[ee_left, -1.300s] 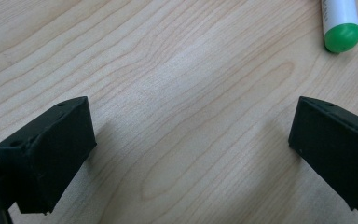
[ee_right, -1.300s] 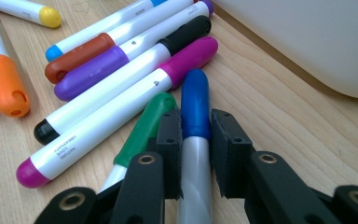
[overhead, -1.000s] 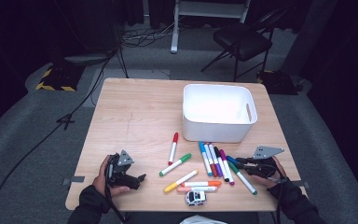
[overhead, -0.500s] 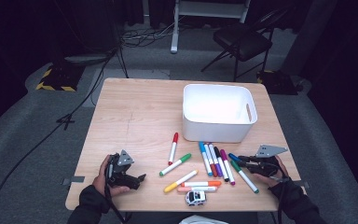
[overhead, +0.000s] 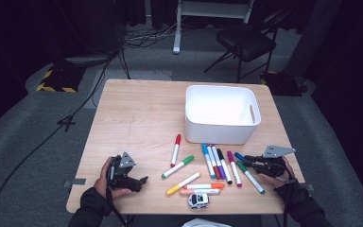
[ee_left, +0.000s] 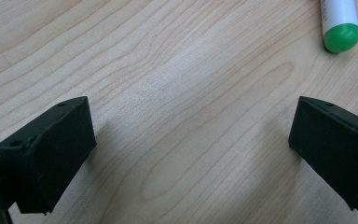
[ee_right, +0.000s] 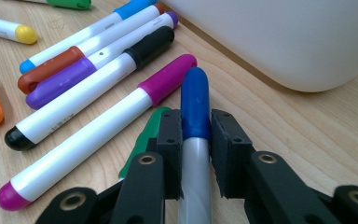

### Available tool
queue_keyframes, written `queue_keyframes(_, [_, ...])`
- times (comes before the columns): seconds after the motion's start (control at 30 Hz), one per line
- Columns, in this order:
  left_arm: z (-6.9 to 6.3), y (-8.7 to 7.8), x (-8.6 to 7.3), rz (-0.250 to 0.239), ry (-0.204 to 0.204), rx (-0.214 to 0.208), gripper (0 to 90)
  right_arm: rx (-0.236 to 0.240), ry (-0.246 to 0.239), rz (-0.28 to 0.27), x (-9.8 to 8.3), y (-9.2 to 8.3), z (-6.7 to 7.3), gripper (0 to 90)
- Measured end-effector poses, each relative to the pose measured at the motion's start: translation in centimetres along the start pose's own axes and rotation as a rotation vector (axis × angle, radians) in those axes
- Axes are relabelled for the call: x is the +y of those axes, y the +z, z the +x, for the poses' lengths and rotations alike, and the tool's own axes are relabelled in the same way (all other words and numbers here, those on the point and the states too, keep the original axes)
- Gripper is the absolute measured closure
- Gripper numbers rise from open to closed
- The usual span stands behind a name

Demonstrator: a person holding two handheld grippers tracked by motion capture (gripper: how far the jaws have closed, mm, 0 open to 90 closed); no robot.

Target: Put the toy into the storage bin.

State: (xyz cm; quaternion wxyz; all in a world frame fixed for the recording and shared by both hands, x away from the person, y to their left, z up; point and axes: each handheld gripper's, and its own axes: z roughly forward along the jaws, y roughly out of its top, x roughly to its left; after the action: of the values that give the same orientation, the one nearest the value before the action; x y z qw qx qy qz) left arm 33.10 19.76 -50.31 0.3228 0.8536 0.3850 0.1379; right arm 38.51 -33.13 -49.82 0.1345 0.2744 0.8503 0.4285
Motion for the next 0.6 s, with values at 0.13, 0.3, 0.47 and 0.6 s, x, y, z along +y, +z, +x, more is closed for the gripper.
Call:
queue_keyframes(0.13, [0.0,0.0,0.0,0.000,0.000,0.001,0.6,-0.002,0.007,-0.012,0.1,-0.3,-0.4,75.0])
queue_keyframes(0.3, [0.0,0.0,0.0,0.002,0.000,-0.001,0.6,-0.010,0.000,-0.023,0.3,-0.6,-0.5,75.1])
queue_keyframes(0.47, [0.0,0.0,0.0,0.001,0.000,-0.001,0.6,-0.014,-0.008,-0.046,0.7,-1.1,-0.5,75.1])
queue_keyframes(0.6, [0.0,0.0,0.0,0.003,0.000,-0.002,0.6,-0.015,-0.014,-0.076,1.2,-1.8,-0.5,75.1])
